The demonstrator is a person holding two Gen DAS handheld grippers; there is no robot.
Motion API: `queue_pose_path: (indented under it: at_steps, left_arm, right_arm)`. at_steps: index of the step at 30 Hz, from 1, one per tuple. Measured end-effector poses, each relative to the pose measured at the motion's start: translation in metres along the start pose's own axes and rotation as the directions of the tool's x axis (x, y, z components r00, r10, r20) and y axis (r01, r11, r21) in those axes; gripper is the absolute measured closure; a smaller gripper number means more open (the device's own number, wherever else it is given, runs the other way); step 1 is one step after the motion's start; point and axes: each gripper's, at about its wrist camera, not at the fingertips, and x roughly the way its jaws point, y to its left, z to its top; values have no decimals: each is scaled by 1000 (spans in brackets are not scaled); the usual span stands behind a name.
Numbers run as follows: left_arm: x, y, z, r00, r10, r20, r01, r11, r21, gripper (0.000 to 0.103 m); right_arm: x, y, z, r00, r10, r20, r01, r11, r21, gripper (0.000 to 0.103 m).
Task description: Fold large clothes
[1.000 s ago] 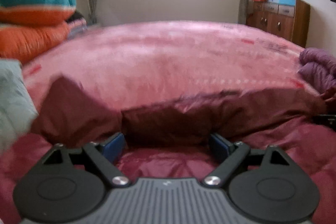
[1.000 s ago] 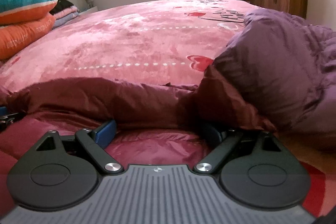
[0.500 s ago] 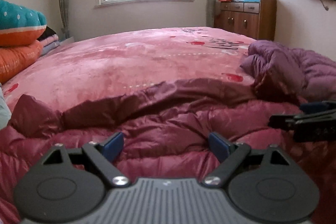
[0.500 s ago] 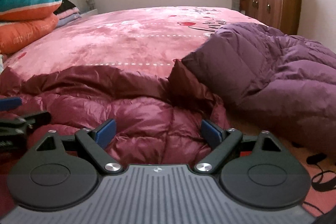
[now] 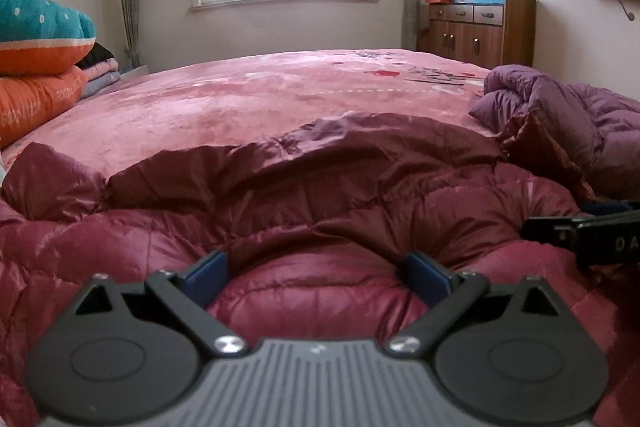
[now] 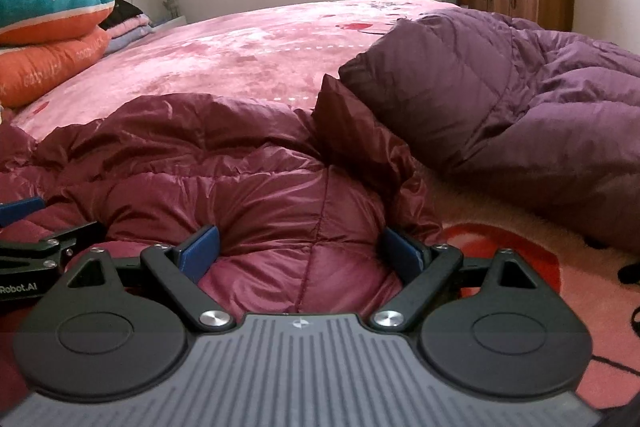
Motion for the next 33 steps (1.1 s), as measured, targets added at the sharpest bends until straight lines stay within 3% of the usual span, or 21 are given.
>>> queue_pose_path:
  at_steps: [6, 12, 17, 20, 26, 30, 33]
  left_arm:
    - [-8, 2, 9, 1000, 6, -12, -6, 1000, -11, 6]
    - [-44, 10, 21, 998, 64, 4, -64, 997, -50, 6]
    - [-78, 33, 34, 994, 110, 7, -110, 992, -60, 4]
    - [-94, 58, 39, 990, 143, -1, -143, 986, -81, 4]
    - [-107, 112, 31, 969, 245, -22, -246, 960, -134, 3]
    - [-105, 135, 23, 961, 273, -40, -276, 944, -180, 3]
    - [-104, 145, 19, 960, 275, -46, -278, 941, -191, 3]
  right_arm:
    - [-20, -12, 4, 999, 42, 15, -42, 998, 45, 0]
    - [-63, -32, 8, 998, 14, 67, -18, 998, 66, 0]
    - [-78, -64, 3, 999, 29, 20, -31, 988, 153, 0]
    - [-79, -83, -3, 998, 63, -29, -54, 972, 231, 0]
    - [-72, -109, -24, 977, 199, -72, -151, 893, 423, 0]
    - [-72, -109, -33, 971, 230, -62, -175, 864, 472, 0]
    - [-75, -103, -34, 972, 229, -57, -179, 874, 451, 0]
